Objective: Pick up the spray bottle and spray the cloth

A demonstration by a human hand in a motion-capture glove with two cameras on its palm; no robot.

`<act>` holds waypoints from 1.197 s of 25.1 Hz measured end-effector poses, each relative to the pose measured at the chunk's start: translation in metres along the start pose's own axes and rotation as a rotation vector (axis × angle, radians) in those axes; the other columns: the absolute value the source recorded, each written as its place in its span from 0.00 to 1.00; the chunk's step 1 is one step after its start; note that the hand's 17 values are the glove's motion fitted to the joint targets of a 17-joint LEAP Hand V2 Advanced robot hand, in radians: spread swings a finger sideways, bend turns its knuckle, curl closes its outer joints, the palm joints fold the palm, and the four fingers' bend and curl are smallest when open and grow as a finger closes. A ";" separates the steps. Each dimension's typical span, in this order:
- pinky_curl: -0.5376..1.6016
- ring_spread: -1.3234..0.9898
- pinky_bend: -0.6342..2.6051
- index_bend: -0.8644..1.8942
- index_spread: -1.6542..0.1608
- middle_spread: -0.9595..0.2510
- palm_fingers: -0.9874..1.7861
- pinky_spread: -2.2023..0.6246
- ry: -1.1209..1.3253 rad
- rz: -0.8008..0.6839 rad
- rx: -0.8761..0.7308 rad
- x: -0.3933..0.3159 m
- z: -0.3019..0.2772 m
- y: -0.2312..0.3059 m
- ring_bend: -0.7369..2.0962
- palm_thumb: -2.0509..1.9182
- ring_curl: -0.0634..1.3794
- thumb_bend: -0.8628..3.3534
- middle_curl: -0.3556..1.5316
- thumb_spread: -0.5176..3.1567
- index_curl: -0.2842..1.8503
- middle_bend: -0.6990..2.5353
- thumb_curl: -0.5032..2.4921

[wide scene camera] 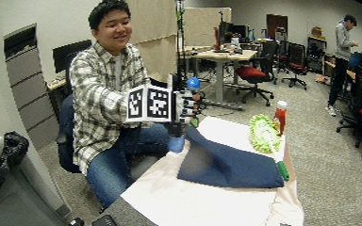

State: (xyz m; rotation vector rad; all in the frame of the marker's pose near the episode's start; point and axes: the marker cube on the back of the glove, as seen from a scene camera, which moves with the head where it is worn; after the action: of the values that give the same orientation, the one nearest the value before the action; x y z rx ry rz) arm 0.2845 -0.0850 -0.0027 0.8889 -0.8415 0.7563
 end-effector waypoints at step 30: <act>0.47 0.49 0.30 0.40 0.77 0.71 0.81 0.73 -0.333 0.005 -0.136 0.052 0.204 -0.047 0.49 0.80 0.37 0.20 0.47 0.18 0.43 0.42 0.44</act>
State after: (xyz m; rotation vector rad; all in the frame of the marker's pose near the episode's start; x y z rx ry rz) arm 0.2871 -0.2735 0.1010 0.9035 -1.1749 0.5543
